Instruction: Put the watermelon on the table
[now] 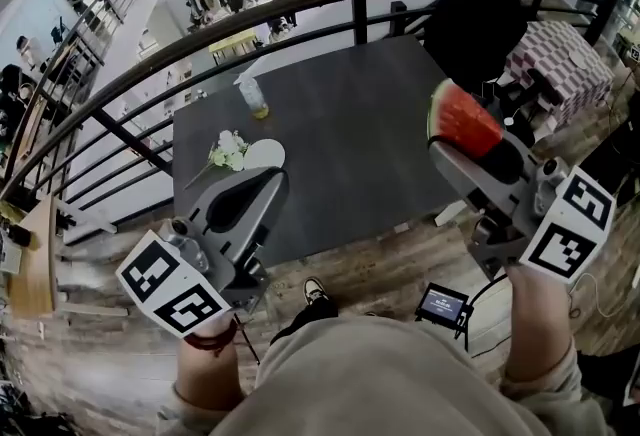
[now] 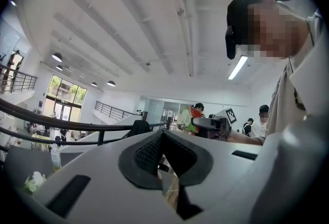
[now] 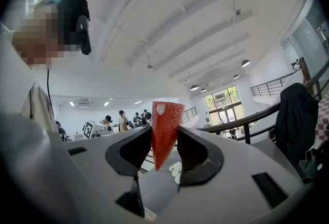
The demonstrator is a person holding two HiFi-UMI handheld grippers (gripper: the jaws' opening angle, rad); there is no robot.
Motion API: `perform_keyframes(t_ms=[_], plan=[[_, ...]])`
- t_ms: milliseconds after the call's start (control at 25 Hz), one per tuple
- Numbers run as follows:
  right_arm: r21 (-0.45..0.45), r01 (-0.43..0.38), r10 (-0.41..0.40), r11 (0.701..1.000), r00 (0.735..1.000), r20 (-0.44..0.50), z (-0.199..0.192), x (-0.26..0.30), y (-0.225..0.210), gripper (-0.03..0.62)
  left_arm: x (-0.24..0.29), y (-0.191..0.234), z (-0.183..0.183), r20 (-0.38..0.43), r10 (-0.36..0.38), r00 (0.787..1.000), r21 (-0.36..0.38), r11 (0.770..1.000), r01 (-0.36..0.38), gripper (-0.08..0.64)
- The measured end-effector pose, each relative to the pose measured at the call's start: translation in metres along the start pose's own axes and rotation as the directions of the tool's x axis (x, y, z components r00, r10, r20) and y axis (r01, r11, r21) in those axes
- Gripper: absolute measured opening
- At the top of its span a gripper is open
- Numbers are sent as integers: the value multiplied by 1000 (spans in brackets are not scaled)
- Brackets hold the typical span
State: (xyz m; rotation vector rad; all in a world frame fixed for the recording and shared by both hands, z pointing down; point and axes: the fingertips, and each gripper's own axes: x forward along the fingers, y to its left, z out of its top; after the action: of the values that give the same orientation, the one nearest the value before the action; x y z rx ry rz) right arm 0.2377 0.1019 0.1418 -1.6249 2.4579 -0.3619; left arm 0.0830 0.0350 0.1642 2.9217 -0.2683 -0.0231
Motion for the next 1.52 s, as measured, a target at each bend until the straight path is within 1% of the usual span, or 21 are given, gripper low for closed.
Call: perform_keyframes(t_ms=[280, 480, 720, 880, 1000, 1120, 1360, 1520], plan=[[0, 38, -38, 999, 999, 1, 5, 44, -24, 167, 20, 51, 11, -2, -42, 999, -4, 999, 42, 3], [-12, 59, -60, 998, 998, -1, 2, 71, -35, 169, 29, 83, 7, 2, -75, 997, -7, 997, 75, 3], [-24, 66, -66, 998, 998, -15, 11, 123, -22, 167, 12, 127, 28, 9, -94, 996, -5, 996, 94, 3], [-28, 62, -63, 998, 998, -24, 3, 160, -16, 169, -4, 157, 21, 0, -99, 995, 5, 995, 99, 3], [-36, 46, -47, 998, 998, -38, -4, 184, -5, 167, -23, 176, 17, -1, -85, 996, -2, 996, 85, 3], [-35, 24, -26, 999, 998, -52, 1, 200, 0, 167, -32, 189, 23, 3, -59, 998, -15, 998, 59, 3], [-16, -6, 5, 1000, 997, -81, -3, 228, -3, 167, -36, 209, 19, -9, -39, 999, -45, 998, 38, 3], [-4, -29, 28, 1000, 994, -103, -5, 238, -7, 169, -36, 218, 22, -6, -9, 1000, -53, 999, 8, 3]])
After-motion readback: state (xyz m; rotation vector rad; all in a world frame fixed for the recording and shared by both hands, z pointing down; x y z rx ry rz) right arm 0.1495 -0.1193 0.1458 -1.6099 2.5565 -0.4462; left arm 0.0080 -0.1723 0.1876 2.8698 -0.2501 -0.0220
